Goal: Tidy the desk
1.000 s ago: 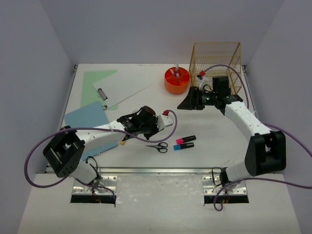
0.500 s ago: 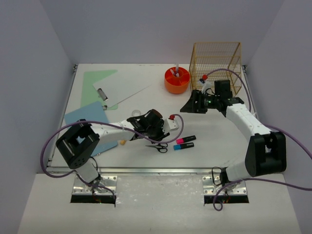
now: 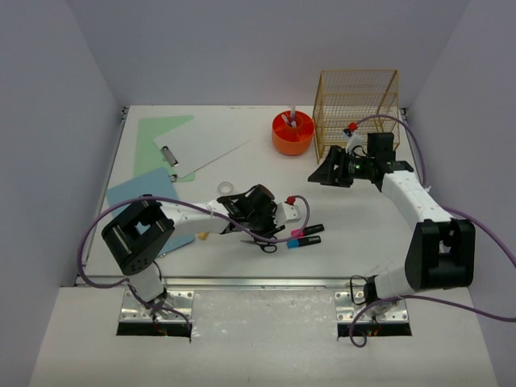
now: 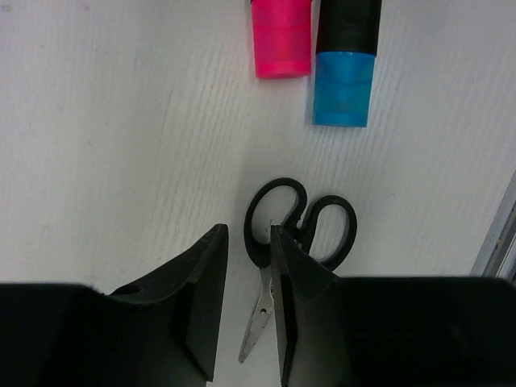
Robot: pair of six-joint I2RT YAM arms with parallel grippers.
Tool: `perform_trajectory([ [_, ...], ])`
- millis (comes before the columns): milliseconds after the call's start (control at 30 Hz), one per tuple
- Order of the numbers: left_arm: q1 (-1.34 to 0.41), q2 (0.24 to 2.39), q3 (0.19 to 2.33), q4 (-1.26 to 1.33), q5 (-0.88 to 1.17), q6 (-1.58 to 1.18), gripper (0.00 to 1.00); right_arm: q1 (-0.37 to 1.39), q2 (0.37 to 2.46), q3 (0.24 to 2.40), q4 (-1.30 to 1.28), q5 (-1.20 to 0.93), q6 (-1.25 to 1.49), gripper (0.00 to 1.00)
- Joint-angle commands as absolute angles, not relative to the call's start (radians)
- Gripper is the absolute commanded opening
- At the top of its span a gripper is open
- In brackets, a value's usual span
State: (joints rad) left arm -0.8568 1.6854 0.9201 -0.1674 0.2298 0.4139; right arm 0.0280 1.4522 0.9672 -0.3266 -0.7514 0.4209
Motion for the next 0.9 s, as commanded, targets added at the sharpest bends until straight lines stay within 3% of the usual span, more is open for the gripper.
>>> perform_trajectory([
  [0,-0.878,1.716,0.964,-0.128,0.250,0.427,0.25,0.018,1.453,1.003,-0.325,-0.778,0.408,0.67],
  [333,-0.893,1.795,0.976,-0.133,0.239,0.467,0.13,-0.010,1.467,1.020,-0.335,-0.790,0.392,0.67],
  [467,-0.894,1.819,0.986,-0.155,0.242,0.489,0.01,-0.029,1.478,1.029,-0.339,-0.798,0.384,0.66],
  [867,-0.812,1.647,1.009,-0.107,0.110,0.352,0.00,-0.024,1.456,1.057,-0.326,-0.833,0.391,0.66],
])
